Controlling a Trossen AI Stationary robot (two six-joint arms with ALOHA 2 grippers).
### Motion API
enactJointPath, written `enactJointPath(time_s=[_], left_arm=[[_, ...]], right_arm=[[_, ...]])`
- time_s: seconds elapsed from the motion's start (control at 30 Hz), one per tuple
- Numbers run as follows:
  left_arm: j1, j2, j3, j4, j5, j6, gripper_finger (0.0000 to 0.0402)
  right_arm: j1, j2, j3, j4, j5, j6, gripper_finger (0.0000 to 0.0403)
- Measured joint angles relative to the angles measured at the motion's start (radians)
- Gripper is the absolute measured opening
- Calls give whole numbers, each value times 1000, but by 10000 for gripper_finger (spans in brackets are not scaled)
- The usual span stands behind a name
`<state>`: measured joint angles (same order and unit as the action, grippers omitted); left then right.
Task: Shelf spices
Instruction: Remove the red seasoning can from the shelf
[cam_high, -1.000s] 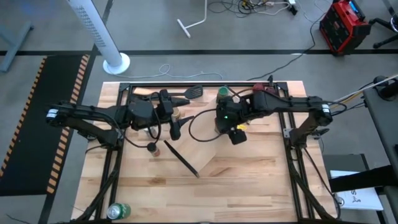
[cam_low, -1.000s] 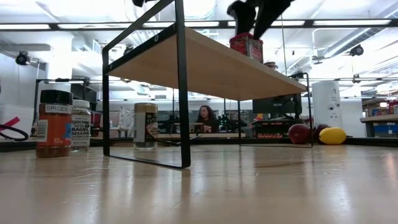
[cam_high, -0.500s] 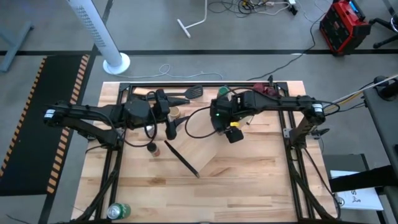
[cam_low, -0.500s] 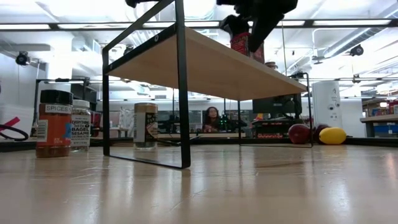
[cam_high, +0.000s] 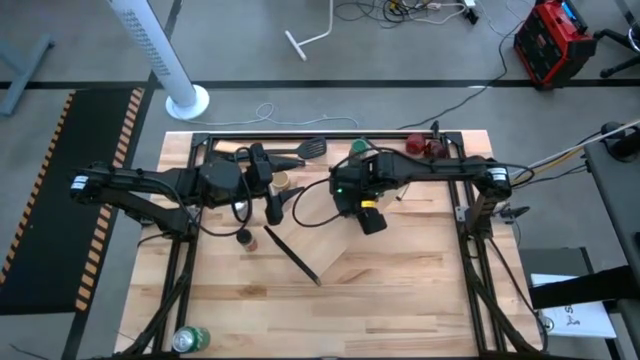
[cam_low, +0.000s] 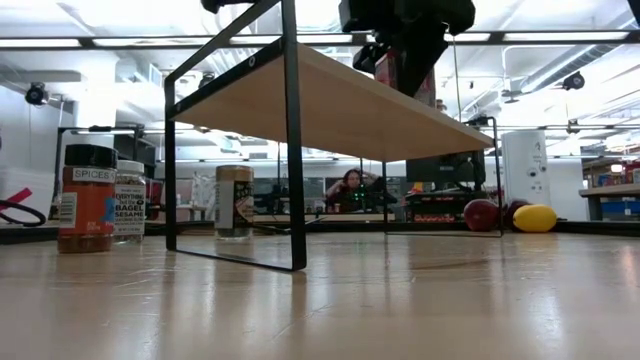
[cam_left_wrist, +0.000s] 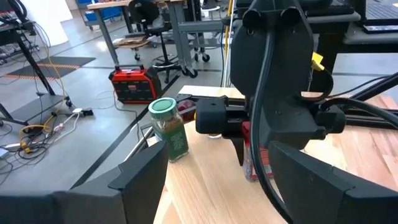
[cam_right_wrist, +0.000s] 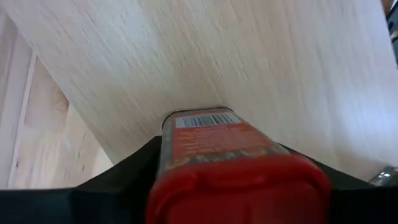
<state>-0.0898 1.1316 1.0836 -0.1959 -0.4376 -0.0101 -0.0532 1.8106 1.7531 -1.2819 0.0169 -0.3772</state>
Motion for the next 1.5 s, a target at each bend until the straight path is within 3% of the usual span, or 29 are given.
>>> enactJointPath(time_s=[0.17,0.43,0.77,0.9,1.13,1.5], left_arm=[[0,0,0,-8,1,-3,259],[0,0,0,-21,2,-2,251],[0,-6,0,-56,2,-7,250],[0,-7,0,-55,2,-8,245],[0,-23,0,-48,14,-26,237],[-40,-87,0,4,89,-52,224]], right_arm=[[0,-6,0,-3,-1,27,176],[29,-42,53,-95,1,128,176],[237,-122,125,-164,-46,405,174],[345,-146,48,-78,-27,526,176],[496,-147,-161,280,26,649,174],[529,-142,-476,518,63,983,179]])
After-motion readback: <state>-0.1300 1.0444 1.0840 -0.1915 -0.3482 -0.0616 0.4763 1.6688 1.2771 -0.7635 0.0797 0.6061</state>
